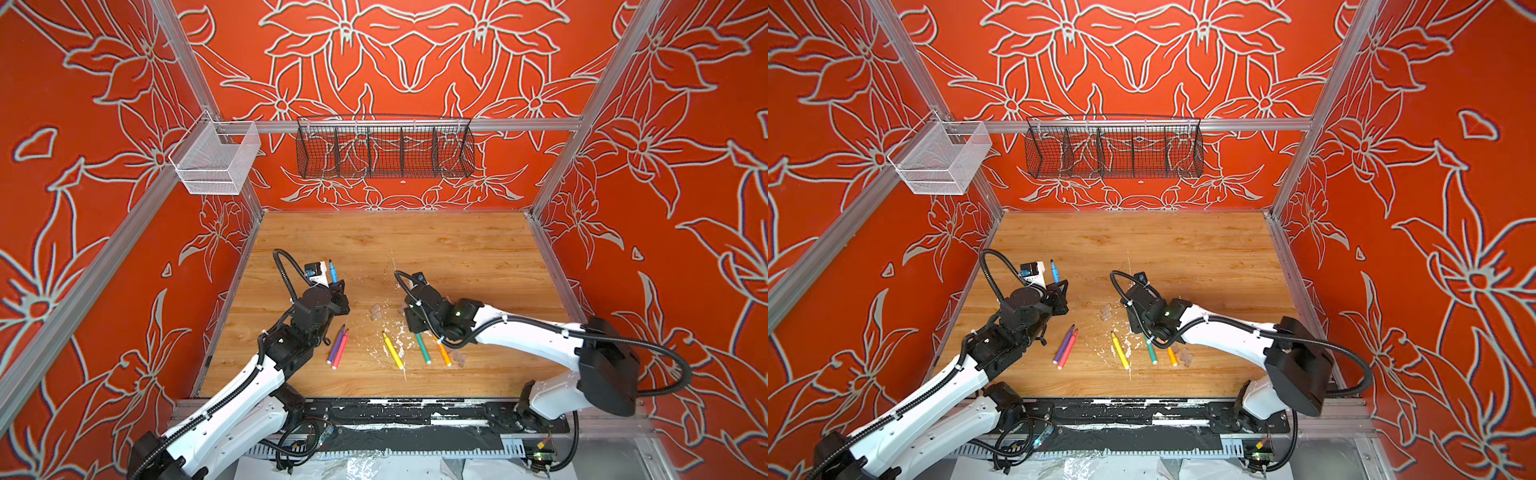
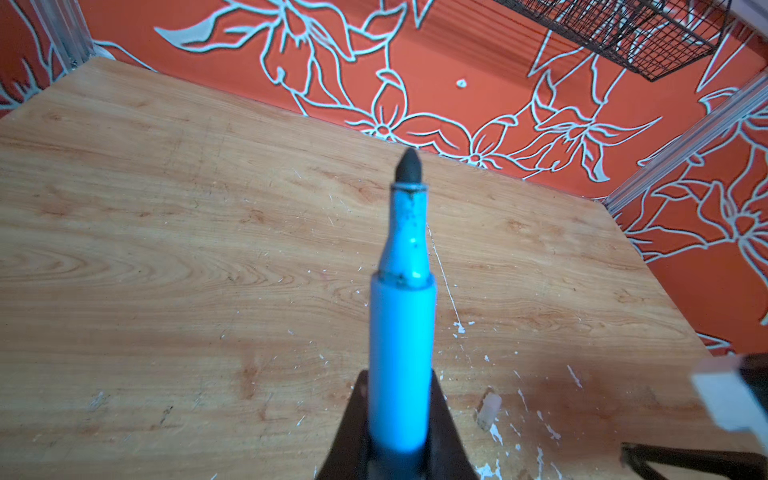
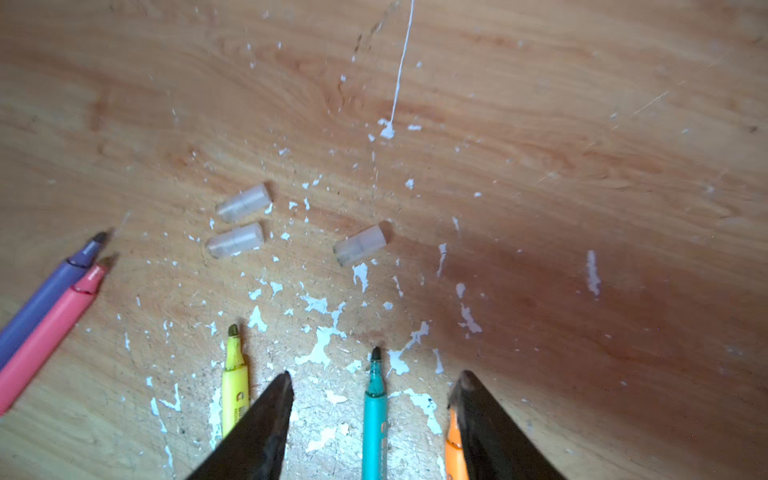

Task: Insert the pens into the pen caps
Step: 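Move the right gripper over the white pen caps and grasp one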

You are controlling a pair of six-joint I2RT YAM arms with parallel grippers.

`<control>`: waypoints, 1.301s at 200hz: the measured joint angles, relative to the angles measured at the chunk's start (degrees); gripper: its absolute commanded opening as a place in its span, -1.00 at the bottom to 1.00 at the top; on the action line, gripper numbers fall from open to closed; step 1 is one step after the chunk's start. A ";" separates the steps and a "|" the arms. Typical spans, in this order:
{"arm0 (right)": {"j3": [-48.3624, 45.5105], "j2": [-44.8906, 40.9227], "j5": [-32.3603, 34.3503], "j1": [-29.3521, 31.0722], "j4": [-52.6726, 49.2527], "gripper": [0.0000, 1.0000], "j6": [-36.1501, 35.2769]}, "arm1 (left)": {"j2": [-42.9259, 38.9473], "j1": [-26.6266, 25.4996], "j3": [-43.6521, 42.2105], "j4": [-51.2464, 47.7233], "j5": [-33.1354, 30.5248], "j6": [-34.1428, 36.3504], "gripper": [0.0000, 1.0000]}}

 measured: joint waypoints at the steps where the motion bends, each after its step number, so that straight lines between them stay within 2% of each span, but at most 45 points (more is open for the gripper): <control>1: 0.15 0.31 -0.13 -0.02 -0.02 0.29 0.00 | 0.09 0.00 0.00 0.02 0.07 0.02 -1.00; 31: 3.54 5.68 -3.23 -1.05 -0.15 0.30 0.22 | 2.75 0.00 0.04 0.17 0.81 0.50 -1.00; 76: 13.90 16.24 -6.54 -5.35 -1.27 0.29 3.54 | 7.37 0.26 1.62 0.15 -0.09 0.20 -1.00; 115: 19.12 23.69 -6.97 -5.55 -3.89 0.41 4.92 | 9.49 2.10 1.64 3.04 7.32 -0.33 -1.00; 182: 20.35 24.55 -2.34 -5.55 -6.99 0.44 4.46 | 17.66 2.14 8.39 -0.83 6.91 -1.53 -1.00; 222: 21.97 26.49 -1.92 -5.57 -7.82 0.43 4.20 | 22.08 2.14 10.64 -2.60 8.46 -1.53 -1.00; 260: 21.97 27.10 -1.92 -5.60 -8.61 0.28 4.20 | 22.38 2.14 10.64 -2.62 10.34 -1.46 -1.00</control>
